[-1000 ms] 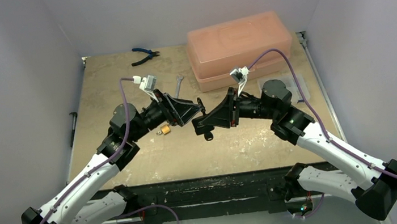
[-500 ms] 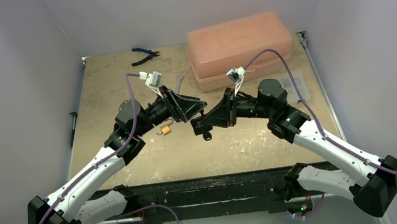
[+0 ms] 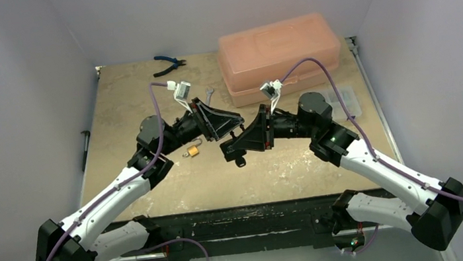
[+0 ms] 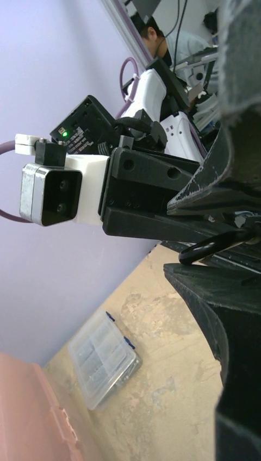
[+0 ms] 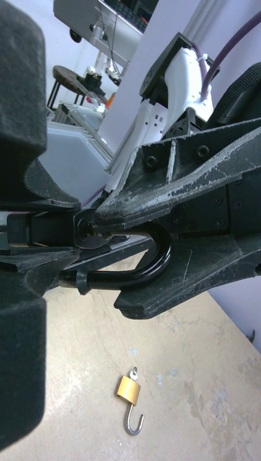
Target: Unlock with the key
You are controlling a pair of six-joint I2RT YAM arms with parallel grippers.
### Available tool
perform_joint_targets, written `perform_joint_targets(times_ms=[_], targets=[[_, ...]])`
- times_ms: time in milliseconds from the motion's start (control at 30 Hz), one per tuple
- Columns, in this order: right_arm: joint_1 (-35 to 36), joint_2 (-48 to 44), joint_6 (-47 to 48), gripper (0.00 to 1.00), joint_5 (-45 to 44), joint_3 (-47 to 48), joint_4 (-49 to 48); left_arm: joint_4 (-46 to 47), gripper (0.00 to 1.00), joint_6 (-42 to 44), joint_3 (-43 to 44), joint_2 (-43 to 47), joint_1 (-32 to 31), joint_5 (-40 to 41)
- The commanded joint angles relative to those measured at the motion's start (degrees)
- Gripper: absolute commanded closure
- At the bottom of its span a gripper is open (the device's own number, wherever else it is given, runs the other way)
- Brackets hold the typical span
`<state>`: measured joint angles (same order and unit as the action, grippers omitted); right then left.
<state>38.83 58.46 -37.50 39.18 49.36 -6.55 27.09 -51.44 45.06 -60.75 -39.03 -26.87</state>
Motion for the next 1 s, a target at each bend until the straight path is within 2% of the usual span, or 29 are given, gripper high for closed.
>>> perform_joint_targets(times_ms=[0,133,267,400,600,867,967], targets=[[-0.5,-0.3,0.1,1.0,-1.6,2.4,-5.8,8.7,0.64,-2.3,-1.1,1.0,-0.3,-6.5],[-0.4,-0.4,-0.1,1.0,-1.6,2.1,-6.2,11.2,0.78,-2.6,-1.9,1.6,-0.3,-7.8],[-0.5,-0.3,-0.3,1.0,-1.6,2.0,-6.5,12.9,1.0,-2.6,-2.7,2.6,-0.3,-8.3],[-0.5,-0.5,-0.5,1.0,-1.6,1.9,-6.6,13.9,1.0,-1.8,-4.0,4.0,-0.3,-8.1],[-0.4,0.1,-0.8,1.0,-1.4,1.7,-6.1,10.3,1.0,0.2,-4.4,5.8,-0.3,-3.9],[-0.4,-0.4,-0.2,0.55,-3.0,0.4,-2.8,-1.3,1.0,6.2,-2.5,7.1,-0.2,6.0],[-0.5,-1.1,1.2,0.45,-6.3,0.1,1.5,-6.3,1.0,8.1,-1.6,6.9,-0.2,10.4]])
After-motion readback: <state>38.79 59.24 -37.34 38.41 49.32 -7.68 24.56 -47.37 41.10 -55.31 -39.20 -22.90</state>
